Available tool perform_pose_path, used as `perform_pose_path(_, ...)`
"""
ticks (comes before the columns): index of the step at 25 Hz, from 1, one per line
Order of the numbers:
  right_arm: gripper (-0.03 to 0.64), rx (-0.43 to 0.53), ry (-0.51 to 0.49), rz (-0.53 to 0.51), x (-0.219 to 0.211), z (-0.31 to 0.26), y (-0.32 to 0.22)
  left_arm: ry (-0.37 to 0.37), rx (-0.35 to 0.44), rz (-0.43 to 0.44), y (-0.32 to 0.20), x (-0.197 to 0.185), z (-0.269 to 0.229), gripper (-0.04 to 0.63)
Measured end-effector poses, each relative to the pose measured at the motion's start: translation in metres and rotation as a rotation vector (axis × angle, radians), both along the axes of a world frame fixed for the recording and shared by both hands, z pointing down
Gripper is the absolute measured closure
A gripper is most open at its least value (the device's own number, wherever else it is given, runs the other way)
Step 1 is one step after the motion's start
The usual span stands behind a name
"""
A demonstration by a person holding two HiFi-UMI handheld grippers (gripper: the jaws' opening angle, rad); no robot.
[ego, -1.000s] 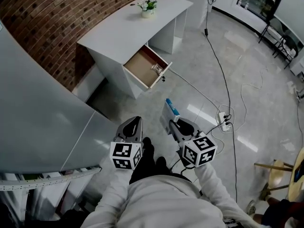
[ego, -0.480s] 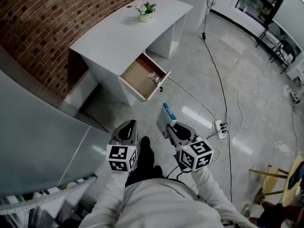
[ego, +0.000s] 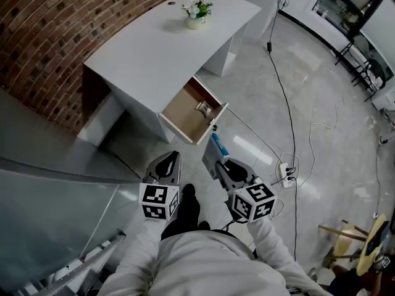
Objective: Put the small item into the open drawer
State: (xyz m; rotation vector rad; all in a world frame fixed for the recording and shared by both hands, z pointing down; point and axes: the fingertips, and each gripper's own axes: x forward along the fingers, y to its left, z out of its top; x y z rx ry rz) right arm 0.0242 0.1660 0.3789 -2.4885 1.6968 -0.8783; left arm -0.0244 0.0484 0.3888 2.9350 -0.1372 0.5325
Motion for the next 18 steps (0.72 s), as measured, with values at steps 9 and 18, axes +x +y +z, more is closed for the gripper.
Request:
perform_pose_path(9, 0.508, -0.036, -0.009, 0.009, 0.034, 0.006, -0.045, -0.002, -0.022, 0.011, -0.048, 0.036, 0.004, 0.566)
perform_pose_path(18, 0.508, -0.073, -0.016, -0.017, 0.057, 0.02, -0.064, -0.006, -0.047, -0.005, -0.065, 0.056, 0.013, 0.566)
